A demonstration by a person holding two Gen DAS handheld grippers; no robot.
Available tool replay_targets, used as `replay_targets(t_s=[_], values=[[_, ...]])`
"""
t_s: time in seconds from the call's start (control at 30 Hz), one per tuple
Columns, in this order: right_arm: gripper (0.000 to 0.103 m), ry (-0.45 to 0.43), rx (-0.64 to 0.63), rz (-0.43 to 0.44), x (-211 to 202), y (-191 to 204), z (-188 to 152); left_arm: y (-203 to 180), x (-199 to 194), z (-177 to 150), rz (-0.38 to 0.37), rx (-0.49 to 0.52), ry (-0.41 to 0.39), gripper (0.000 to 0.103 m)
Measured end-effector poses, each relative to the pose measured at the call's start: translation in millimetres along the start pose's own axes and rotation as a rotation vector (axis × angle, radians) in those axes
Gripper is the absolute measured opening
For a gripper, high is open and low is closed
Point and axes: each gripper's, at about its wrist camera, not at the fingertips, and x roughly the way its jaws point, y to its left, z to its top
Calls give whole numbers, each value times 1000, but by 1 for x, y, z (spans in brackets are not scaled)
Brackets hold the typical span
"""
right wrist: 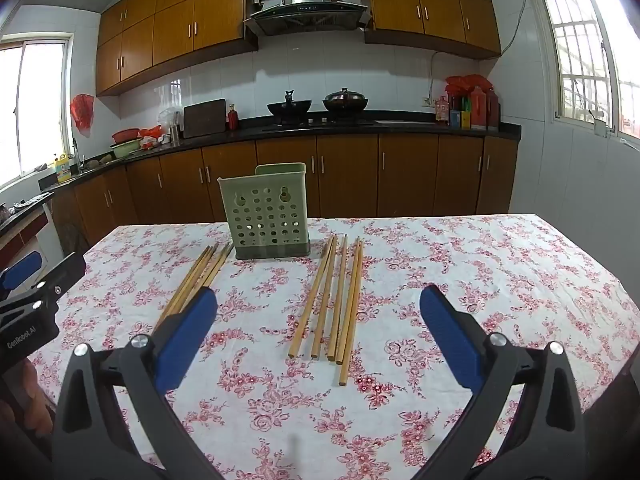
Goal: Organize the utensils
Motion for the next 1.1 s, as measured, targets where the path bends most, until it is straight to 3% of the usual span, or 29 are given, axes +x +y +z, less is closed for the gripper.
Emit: replay_targets(t_s=[1.1], values=[[99,3,2,1,2,0,0,1,3,0,2,-8,2,101]])
